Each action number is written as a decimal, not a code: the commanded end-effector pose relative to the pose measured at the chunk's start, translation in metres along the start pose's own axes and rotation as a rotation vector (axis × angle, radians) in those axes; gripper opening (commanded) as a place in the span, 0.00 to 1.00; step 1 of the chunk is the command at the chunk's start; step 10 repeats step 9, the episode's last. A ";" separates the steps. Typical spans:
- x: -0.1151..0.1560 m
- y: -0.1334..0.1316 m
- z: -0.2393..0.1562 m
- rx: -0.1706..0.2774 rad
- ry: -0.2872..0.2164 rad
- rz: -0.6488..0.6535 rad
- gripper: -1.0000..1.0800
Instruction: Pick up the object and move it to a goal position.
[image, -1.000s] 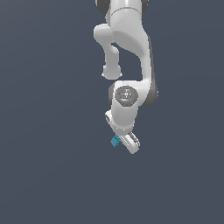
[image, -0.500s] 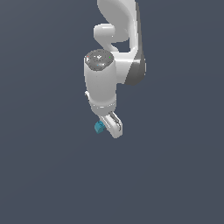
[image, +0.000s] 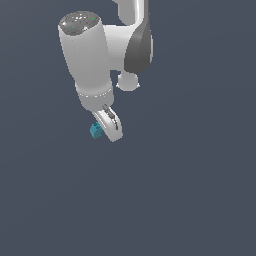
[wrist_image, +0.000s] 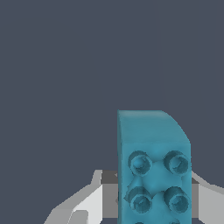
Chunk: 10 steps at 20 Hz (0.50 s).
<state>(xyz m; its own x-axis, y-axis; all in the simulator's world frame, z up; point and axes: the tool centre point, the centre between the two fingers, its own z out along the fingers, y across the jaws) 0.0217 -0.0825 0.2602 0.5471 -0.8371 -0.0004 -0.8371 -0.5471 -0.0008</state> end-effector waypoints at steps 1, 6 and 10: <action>0.004 0.005 -0.009 -0.001 0.000 -0.002 0.00; 0.007 0.006 -0.013 -0.001 0.000 -0.002 0.00; 0.006 0.004 -0.011 -0.001 0.000 -0.002 0.00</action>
